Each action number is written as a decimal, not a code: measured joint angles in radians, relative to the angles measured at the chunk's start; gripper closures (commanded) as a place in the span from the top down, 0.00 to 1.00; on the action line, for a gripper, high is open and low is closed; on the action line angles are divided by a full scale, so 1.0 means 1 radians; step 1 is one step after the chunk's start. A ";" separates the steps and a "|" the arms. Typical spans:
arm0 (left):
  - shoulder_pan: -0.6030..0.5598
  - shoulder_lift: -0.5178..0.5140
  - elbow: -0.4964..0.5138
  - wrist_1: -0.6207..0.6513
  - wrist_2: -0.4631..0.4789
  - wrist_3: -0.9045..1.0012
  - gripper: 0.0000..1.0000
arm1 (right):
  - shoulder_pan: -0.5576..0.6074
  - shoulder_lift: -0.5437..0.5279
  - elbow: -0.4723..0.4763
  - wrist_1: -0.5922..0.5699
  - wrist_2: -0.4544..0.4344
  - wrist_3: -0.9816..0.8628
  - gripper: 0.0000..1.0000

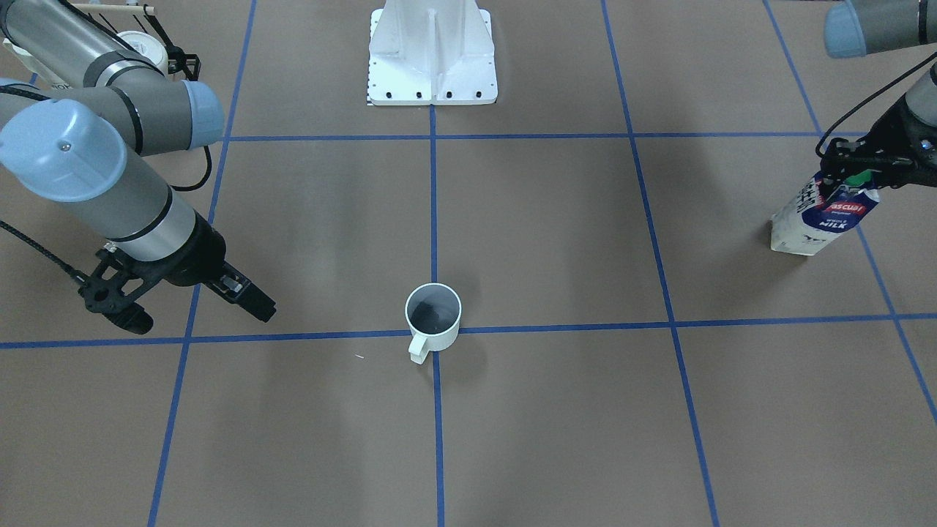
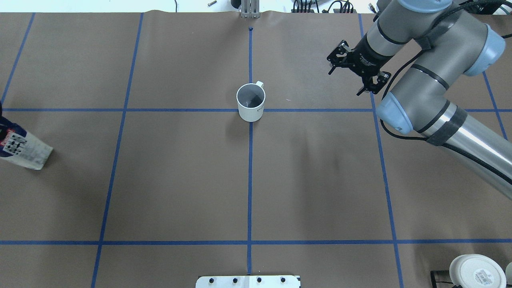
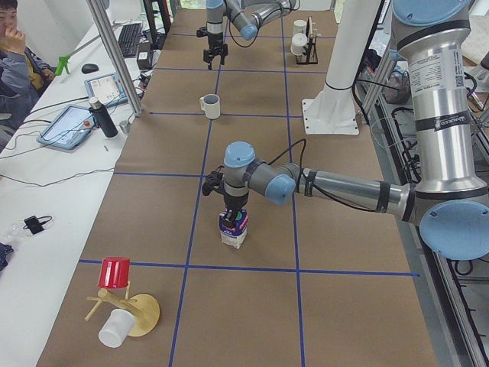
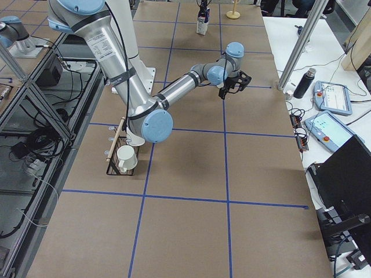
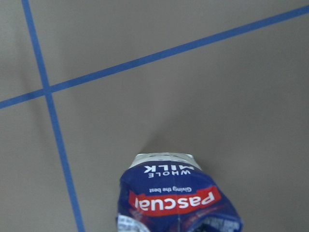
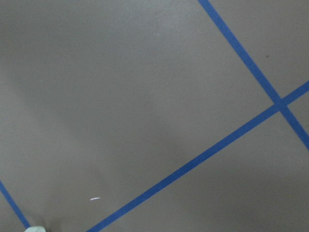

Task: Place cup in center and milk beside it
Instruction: 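Carry the milk carton with the left gripper beside the mug, then open the left gripper and lift it off the milk carton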

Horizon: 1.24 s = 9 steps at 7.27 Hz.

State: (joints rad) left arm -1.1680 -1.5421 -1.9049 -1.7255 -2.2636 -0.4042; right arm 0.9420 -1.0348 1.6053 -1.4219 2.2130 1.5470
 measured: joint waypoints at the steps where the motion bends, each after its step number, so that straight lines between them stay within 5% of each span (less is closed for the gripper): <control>1: 0.000 -0.191 0.025 0.192 -0.014 -0.030 0.00 | 0.021 -0.053 0.028 0.000 0.005 -0.050 1.00; 3: 0.029 -0.568 0.150 0.459 -0.022 -0.167 0.00 | 0.074 -0.164 0.067 0.001 0.034 -0.210 1.00; 6: 0.208 -0.889 0.380 0.439 0.039 -0.491 0.00 | 0.120 -0.224 0.061 0.001 0.045 -0.365 1.00; 8: 0.288 -1.003 0.523 0.353 0.098 -0.605 0.00 | 0.123 -0.228 0.058 0.001 0.045 -0.379 1.00; 9: 0.315 -1.021 0.564 0.291 0.106 -0.659 0.56 | 0.123 -0.229 0.057 0.001 0.045 -0.380 1.00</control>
State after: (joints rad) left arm -0.8527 -2.5632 -1.3408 -1.4341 -2.1574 -1.0632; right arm 1.0650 -1.2633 1.6625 -1.4209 2.2578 1.1670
